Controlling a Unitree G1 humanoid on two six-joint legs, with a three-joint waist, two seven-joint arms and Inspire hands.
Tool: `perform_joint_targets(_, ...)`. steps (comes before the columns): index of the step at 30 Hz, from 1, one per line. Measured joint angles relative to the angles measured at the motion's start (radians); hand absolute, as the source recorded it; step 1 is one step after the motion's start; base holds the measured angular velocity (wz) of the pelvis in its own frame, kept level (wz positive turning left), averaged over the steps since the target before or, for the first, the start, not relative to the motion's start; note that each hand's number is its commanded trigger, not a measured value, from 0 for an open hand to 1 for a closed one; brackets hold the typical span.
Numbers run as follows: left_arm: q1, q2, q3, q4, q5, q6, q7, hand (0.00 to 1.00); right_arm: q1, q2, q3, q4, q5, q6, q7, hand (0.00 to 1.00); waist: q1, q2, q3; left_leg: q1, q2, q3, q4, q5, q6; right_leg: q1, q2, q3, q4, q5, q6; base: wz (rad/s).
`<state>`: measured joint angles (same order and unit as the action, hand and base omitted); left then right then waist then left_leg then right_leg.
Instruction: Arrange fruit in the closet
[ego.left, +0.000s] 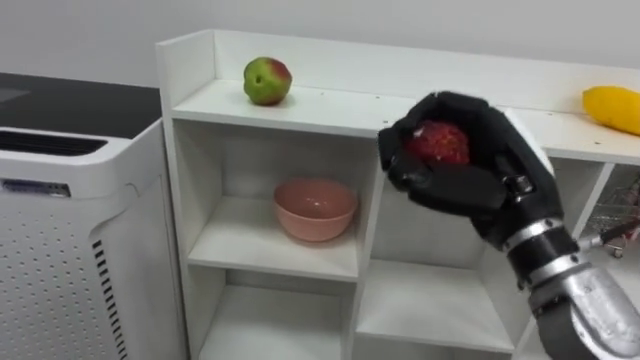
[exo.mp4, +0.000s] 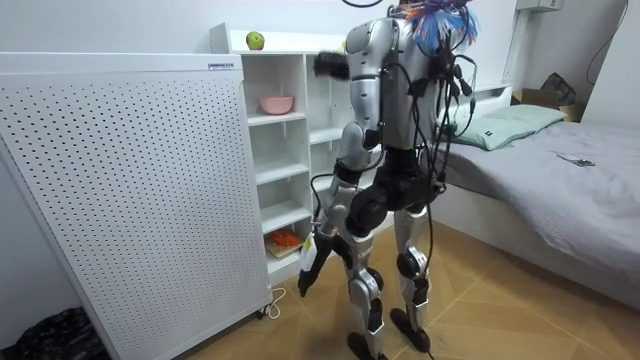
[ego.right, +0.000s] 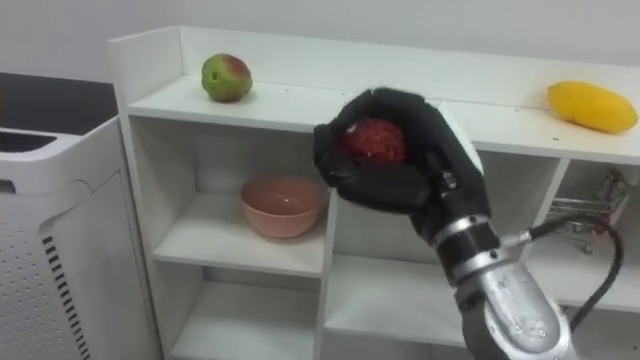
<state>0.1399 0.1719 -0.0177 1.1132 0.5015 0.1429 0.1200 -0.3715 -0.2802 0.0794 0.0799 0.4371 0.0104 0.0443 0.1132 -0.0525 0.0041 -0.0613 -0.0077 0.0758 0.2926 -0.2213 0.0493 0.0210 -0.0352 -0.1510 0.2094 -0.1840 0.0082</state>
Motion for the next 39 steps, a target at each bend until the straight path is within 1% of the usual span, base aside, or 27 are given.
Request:
perform_joint_targets(1,-0.025,-0.003,-0.013,0.008,-0.001,-0.001,0.000,0.00,0.002,0.016,0.000,0.088,-0.003,0.007,-0.008,1.00,-0.002,0.006,0.0007,-0.042,0.002,0.000,0.024,0.000,0.002,-0.041,-0.003,-0.007,0.024,0.000,0.000,0.09)
perform_joint_targets(2,-0.050,-0.004,-0.033,0.009,-0.011,-0.002,0.001,0.00,0.002,0.017,0.000,0.163,-0.005,0.013,-0.011,1.00,-0.002,0.021,0.0102,-0.086,0.002,0.001,0.042,0.004,0.007,-0.087,-0.008,-0.015,0.050,0.000,0.000,0.06)
perform_joint_targets(3,-0.057,-0.004,-0.044,0.011,-0.022,-0.004,0.002,0.00,0.002,0.018,0.000,0.199,-0.004,0.013,-0.011,1.00,-0.001,0.027,0.0125,-0.107,0.003,0.003,0.051,0.005,0.009,-0.113,-0.009,-0.013,0.064,0.000,0.000,-0.06)
perform_joint_targets(4,-0.069,-0.004,-0.060,0.018,-0.042,-0.009,0.006,0.00,0.005,0.025,0.001,0.260,-0.003,0.016,-0.012,1.00,0.004,0.038,0.0147,-0.141,0.002,0.008,0.056,0.010,0.014,-0.161,-0.015,-0.016,0.091,-0.001,-0.001,-0.18)
perform_joint_targets(5,-0.076,-0.003,-0.067,0.037,-0.061,-0.018,0.009,0.00,0.005,0.040,0.001,0.302,-0.001,0.025,-0.019,1.00,0.004,0.045,0.0140,-0.172,0.000,0.014,0.066,0.013,0.016,-0.205,-0.022,-0.020,0.126,-0.005,-0.001,-0.21)
perform_joint_targets(7,-0.087,-0.002,-0.067,0.056,-0.080,-0.020,0.009,0.00,0.007,0.054,0.002,0.348,0.034,0.026,-0.031,1.00,-0.002,0.046,0.0148,-0.211,-0.005,0.021,0.090,0.013,0.017,-0.257,-0.033,-0.017,0.179,-0.022,-0.002,-0.07)
perform_joint_targets(9,-0.093,0.000,-0.080,0.060,-0.103,-0.022,0.009,0.00,0.006,0.056,0.001,0.381,0.088,0.025,-0.051,1.00,-0.002,0.047,0.0152,-0.249,-0.004,0.021,0.112,0.011,0.019,-0.297,-0.036,-0.014,0.207,-0.026,-0.002,0.02)
perform_joint_targets(11,-0.099,-0.002,-0.086,0.058,-0.127,-0.025,0.008,0.00,-0.001,0.065,-0.001,0.409,0.199,0.021,-0.055,1.00,-0.001,0.047,0.0166,-0.308,-0.003,0.019,0.136,0.011,0.021,-0.359,-0.038,-0.012,0.241,-0.028,-0.006,0.00)
perform_joint_targets(12,-0.099,-0.006,-0.086,0.065,-0.141,-0.025,0.009,0.00,-0.007,0.071,-0.001,0.457,0.254,0.010,-0.050,1.00,0.002,0.049,0.0196,-0.326,-0.004,0.018,0.148,0.012,0.022,-0.377,-0.042,-0.014,0.255,-0.029,-0.008,0.00)
perform_joint_targets(13,-0.098,-0.007,-0.086,0.068,-0.145,-0.024,0.009,0.00,-0.010,0.073,-0.003,0.486,0.281,0.010,-0.050,1.00,0.003,0.051,0.0217,-0.334,-0.004,0.018,0.155,0.012,0.022,-0.385,-0.043,-0.014,0.262,-0.030,-0.010,0.03)
perform_joint_targets(15,-0.095,-0.007,-0.101,0.063,-0.182,-0.024,0.015,0.00,-0.017,0.070,-0.008,0.558,0.382,0.011,-0.056,1.00,0.006,0.051,0.0281,-0.393,-0.006,0.017,0.173,0.014,0.024,-0.448,-0.052,-0.016,0.285,-0.033,-0.014,0.05)
perform_joint_targets(18,-0.085,-0.006,-0.129,0.047,-0.215,-0.020,0.027,0.00,-0.023,0.069,-0.015,0.587,0.471,0.010,-0.057,1.00,0.013,0.049,0.0292,-0.470,-0.008,0.022,0.187,0.029,0.027,-0.530,-0.054,-0.012,0.307,-0.038,-0.019,-0.03)
perform_joint_targets(19,-0.085,-0.005,-0.142,0.044,-0.240,-0.019,0.027,0.00,-0.046,0.067,-0.014,0.630,0.540,0.010,-0.059,1.00,0.017,0.044,0.0323,-0.498,-0.007,0.036,0.194,0.035,0.030,-0.570,-0.061,0.002,0.329,-0.038,-0.020,-0.11)
perform_joint_targets(20,-0.085,-0.005,-0.154,0.044,-0.263,-0.021,0.027,0.00,-0.079,0.064,-0.016,0.672,0.592,0.011,-0.065,1.00,0.018,0.044,0.0325,-0.528,-0.009,0.042,0.200,0.038,0.031,-0.609,-0.069,0.002,0.346,-0.039,-0.022,-0.09)
perform_joint_targets(21,-0.088,-0.005,-0.157,0.044,-0.275,-0.022,0.027,0.00,-0.095,0.062,-0.020,0.688,0.619,0.011,-0.065,1.00,0.017,0.044,0.0324,-0.545,-0.010,0.044,0.201,0.041,0.031,-0.626,-0.071,0.002,0.352,-0.040,-0.023,0.00)
perform_joint_targets(23,-0.100,-0.005,-0.162,0.032,-0.274,-0.022,0.028,0.00,-0.159,0.040,-0.033,0.739,0.743,0.011,-0.062,1.00,0.023,0.045,0.0328,-0.599,-0.014,0.044,0.210,0.052,0.032,-0.689,-0.073,0.004,0.376,-0.041,-0.025,0.05)
perform_joint_targets(25,-0.110,-0.010,-0.164,0.031,-0.277,-0.022,0.029,0.00,-0.209,0.027,-0.056,0.763,0.830,0.011,-0.063,1.00,0.029,0.044,0.0335,-0.639,-0.017,0.046,0.229,0.052,0.032,-0.732,-0.086,0.008,0.406,-0.047,-0.029,0.06)
perform_joint_targets(27,-0.114,-0.015,-0.164,0.024,-0.285,-0.021,0.029,0.00,-0.262,0.001,-0.078,0.772,0.917,0.010,-0.065,1.00,0.033,0.045,0.0339,-0.677,-0.022,0.047,0.245,0.052,0.032,-0.775,-0.086,0.012,0.433,-0.054,-0.030,0.10)
perform_joint_targets(29,-0.114,-0.015,-0.165,0.024,-0.315,-0.019,0.029,0.00,-0.296,-0.012,-0.101,0.777,0.976,0.010,-0.070,1.00,0.035,0.047,0.0356,-0.694,-0.020,0.048,0.257,0.052,0.032,-0.791,-0.086,0.014,0.438,-0.055,-0.031,0.02)
perform_joint_targets(30,-0.115,-0.015,-0.165,0.024,-0.316,-0.019,0.029,0.00,-0.314,-0.019,-0.105,0.788,0.992,0.009,-0.070,1.00,0.035,0.051,0.0391,-0.698,-0.020,0.049,0.261,0.052,0.032,-0.794,-0.086,0.014,0.442,-0.056,-0.031,0.06)
perform_joint_targets(31,-0.119,-0.016,-0.174,0.019,-0.329,-0.018,0.029,0.00,-0.344,-0.038,-0.114,0.819,1.018,0.009,-0.070,1.00,0.034,0.059,0.0470,-0.701,-0.022,0.051,0.264,0.050,0.034,-0.796,-0.088,0.013,0.449,-0.060,-0.029,0.10)
perform_joint_targets(32,-0.119,-0.015,-0.187,0.006,-0.348,-0.018,0.029,0.00,-0.362,-0.054,-0.129,0.840,1.038,0.007,-0.070,1.00,0.036,0.065,0.0501,-0.705,-0.022,0.053,0.265,0.050,0.035,-0.801,-0.090,0.013,0.453,-0.063,-0.029,0.08)
perform_joint_targets(33,-0.121,-0.014,-0.191,0.003,-0.355,-0.019,0.030,0.00,-0.369,-0.060,-0.138,0.849,1.051,0.005,-0.070,1.00,0.040,0.067,0.0490,-0.710,-0.022,0.054,0.265,0.050,0.035,-0.808,-0.092,0.013,0.455,-0.063,-0.029,0.00)
perform_joint_targets(34,-0.128,-0.014,-0.200,0.003,-0.360,-0.018,0.030,0.00,-0.374,-0.070,-0.151,0.858,1.061,-0.001,-0.070,1.00,0.047,0.070,0.0507,-0.717,-0.022,0.055,0.264,0.049,0.036,-0.815,-0.097,0.013,0.458,-0.063,-0.029,0.00)
perform_joint_targets(35,-0.132,-0.014,-0.209,0.002,-0.373,-0.018,0.031,0.00,-0.374,-0.075,-0.160,0.862,1.070,-0.004,-0.070,1.00,0.051,0.070,0.0506,-0.723,-0.023,0.059,0.264,0.049,0.036,-0.825,-0.101,0.013,0.465,-0.065,-0.030,0.00)
perform_joint_targets(39,-0.133,-0.014,-0.225,-0.016,-0.419,-0.019,0.033,0.00,-0.375,-0.076,-0.181,0.864,1.099,-0.010,-0.078,1.00,0.059,0.077,0.0495,-0.741,-0.022,0.062,0.272,0.049,0.035,-0.847,-0.102,0.012,0.471,-0.068,-0.033,0.00)
